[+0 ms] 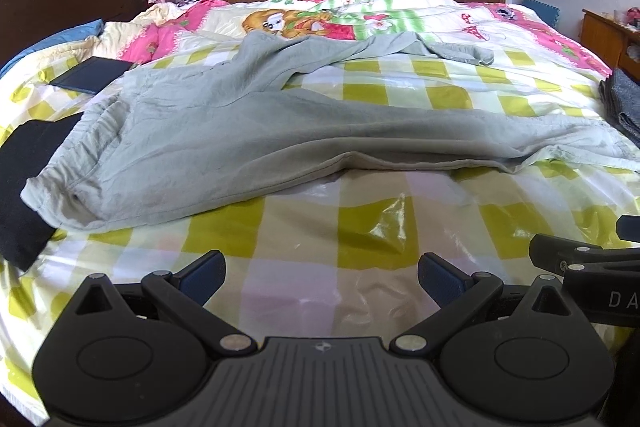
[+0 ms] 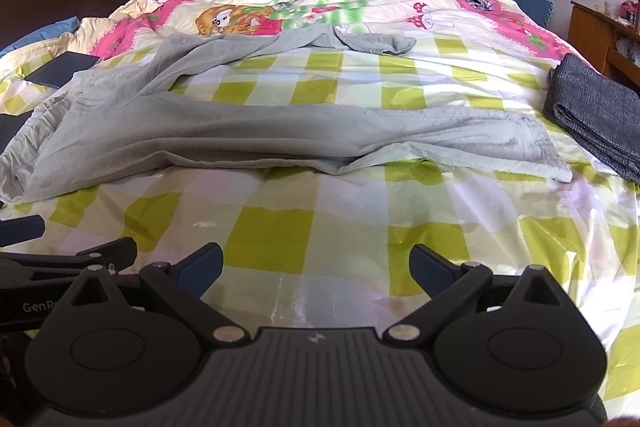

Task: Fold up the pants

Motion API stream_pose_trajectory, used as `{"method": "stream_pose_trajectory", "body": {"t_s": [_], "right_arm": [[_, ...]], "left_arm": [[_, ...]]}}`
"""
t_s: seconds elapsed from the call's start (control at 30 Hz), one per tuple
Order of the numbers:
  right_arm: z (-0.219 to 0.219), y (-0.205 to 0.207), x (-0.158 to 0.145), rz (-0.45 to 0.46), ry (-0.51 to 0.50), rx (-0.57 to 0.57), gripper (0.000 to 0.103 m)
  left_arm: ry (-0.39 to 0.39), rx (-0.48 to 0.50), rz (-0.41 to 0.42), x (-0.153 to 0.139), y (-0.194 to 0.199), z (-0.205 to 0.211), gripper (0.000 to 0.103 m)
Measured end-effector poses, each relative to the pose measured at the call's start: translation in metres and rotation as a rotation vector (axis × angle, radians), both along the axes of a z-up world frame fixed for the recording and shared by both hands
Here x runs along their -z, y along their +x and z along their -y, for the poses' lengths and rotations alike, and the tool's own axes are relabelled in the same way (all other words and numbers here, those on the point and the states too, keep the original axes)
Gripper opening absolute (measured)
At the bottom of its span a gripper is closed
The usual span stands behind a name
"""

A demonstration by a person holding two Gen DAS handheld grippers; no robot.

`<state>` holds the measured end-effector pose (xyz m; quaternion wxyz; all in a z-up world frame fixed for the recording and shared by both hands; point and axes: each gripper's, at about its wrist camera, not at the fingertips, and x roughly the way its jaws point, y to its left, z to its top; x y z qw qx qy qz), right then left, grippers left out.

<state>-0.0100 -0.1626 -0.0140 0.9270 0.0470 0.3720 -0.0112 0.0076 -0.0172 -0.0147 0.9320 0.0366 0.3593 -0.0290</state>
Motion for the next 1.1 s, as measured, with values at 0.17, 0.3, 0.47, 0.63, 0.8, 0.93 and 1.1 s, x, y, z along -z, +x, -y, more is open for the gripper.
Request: {"method": "stream_pose_trajectory", "body": {"t_s": [0.17, 0.3, 0.47, 0.63, 0.8, 0.93, 1.1], "right_arm": [[0.035, 0.026, -0.008, 0.011, 0.033, 0.066, 0.099], [0.070, 0.076, -0.018, 0.030, 0.068, 0.127, 0.099], [0.096, 0.125, -0.018, 0.002, 0.120, 0.151, 0.095], [0.143, 0.093, 0.000, -0.028, 0.149, 0.298, 0.094], [0.201, 0.053, 0.013, -0.050, 0.185, 0.466, 0.092], [0.227, 0.056, 0.016, -0.038, 0.299, 0.501, 0.087], [0.227, 0.059, 0.021, -0.028, 0.445, 0.455, 0.034]], "left_arm": [[-0.024, 0.054, 0.010, -0.004, 0.020, 0.012, 0.103], [-0.038, 0.083, 0.027, -0.010, 0.046, 0.023, 0.103], [-0.032, 0.114, 0.059, -0.016, 0.090, 0.029, 0.103], [-0.066, 0.150, 0.045, -0.010, 0.110, 0.029, 0.103], [-0.058, 0.224, 0.043, 0.001, 0.105, 0.052, 0.103], [-0.037, 0.277, 0.036, 0.004, 0.101, 0.072, 0.103], [-0.017, 0.307, 0.031, 0.002, 0.098, 0.089, 0.103]]}}
